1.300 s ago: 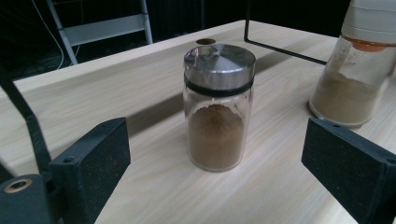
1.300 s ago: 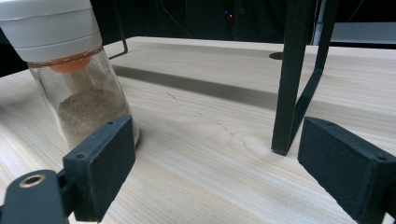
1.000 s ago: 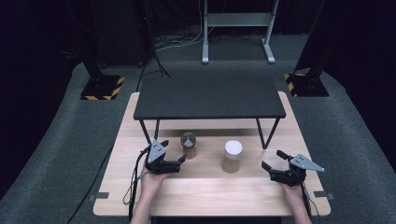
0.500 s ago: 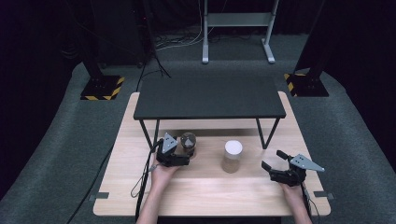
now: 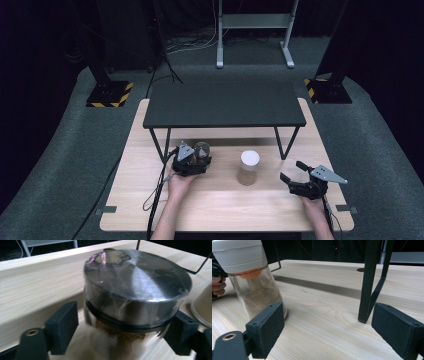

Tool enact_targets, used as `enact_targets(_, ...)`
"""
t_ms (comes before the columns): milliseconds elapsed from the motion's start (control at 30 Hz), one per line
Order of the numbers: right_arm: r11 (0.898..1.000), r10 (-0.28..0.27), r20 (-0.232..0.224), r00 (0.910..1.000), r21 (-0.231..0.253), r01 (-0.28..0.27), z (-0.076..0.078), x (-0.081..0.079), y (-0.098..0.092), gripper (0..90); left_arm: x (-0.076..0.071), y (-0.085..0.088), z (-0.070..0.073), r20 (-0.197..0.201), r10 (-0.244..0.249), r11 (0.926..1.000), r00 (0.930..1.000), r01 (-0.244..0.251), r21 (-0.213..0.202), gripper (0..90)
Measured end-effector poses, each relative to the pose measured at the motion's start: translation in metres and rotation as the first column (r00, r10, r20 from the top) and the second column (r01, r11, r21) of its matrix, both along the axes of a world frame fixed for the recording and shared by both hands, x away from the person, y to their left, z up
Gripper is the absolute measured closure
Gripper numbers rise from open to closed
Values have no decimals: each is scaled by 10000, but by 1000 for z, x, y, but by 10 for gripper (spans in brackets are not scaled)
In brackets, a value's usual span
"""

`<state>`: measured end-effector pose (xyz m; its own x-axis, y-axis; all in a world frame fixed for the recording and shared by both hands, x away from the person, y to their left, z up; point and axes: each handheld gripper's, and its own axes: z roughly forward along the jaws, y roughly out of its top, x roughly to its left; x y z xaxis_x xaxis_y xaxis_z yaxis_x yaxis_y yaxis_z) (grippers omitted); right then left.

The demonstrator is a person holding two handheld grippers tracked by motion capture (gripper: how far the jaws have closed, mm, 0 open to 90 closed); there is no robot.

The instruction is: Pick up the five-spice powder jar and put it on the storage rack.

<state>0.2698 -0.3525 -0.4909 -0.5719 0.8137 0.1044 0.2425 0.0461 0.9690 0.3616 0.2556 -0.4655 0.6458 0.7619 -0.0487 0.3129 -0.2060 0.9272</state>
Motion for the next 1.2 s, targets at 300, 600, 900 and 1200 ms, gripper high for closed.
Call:
enact_targets(300,10000,2,-2,10000,7,-2,0,0,0,98,-3,-3,4,89,-43,9997,10000,41,257,308)
enact_targets(600,10000,-6,5,10000,3,6,0,0,0,98,-10,-2,9,67,-356,9989,9993,354,301,309)
enact_targets(900,10000,-11,3,10000,6,11,0,0,0,98,-24,3,24,456,-697,9974,9965,688,216,309)
enact_targets(1200,10000,-24,14,10000,-8,24,0,0,0,98,-37,10,50,1007,-819,9966,9915,823,5,309)
